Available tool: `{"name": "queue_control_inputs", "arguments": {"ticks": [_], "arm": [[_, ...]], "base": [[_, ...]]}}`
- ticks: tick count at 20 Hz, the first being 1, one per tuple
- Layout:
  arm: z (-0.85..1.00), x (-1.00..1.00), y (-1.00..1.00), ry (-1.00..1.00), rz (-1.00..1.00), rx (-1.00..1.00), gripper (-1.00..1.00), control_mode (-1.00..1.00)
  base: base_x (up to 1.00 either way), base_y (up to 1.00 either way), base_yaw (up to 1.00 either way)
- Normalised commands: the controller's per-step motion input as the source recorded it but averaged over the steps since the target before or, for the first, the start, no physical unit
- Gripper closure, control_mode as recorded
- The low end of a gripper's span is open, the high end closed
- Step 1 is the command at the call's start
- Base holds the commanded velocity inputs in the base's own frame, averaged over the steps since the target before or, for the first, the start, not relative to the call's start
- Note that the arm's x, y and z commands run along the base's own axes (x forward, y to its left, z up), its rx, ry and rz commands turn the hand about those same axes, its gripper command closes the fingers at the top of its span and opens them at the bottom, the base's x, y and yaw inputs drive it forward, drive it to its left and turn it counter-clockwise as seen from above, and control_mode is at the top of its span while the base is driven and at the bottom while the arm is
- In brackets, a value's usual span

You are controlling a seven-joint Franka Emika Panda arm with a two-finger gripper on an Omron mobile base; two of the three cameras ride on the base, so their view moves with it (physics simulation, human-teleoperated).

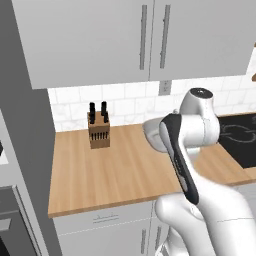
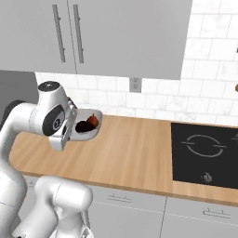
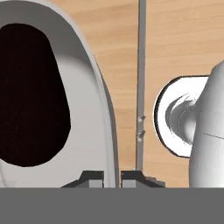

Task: Take the meat container that has the steak and place it on the second highest rack of the freezer. Then take the vegetable container that has the avocado and bell pepper and place it on the highest rack of the freezer.

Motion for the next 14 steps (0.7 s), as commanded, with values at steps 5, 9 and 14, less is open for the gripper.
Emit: {"name": "queue_control_inputs", "arguments": {"ticks": [5, 9, 14], "arm": [[0.38, -0.77, 0.0, 0.0, 0.0, 0.08, 1.0, -1.0], [0.33, -0.53, 0.24, 0.0, -0.02, 0.06, 1.0, -1.0], [0.51, -0.5, 0.18, 0.0, -0.01, 0.03, 1.0, -1.0]], "base": [[0.0, 0.0, 0.0], [0.0, 0.0, 0.0], [0.0, 0.0, 0.0]]}}
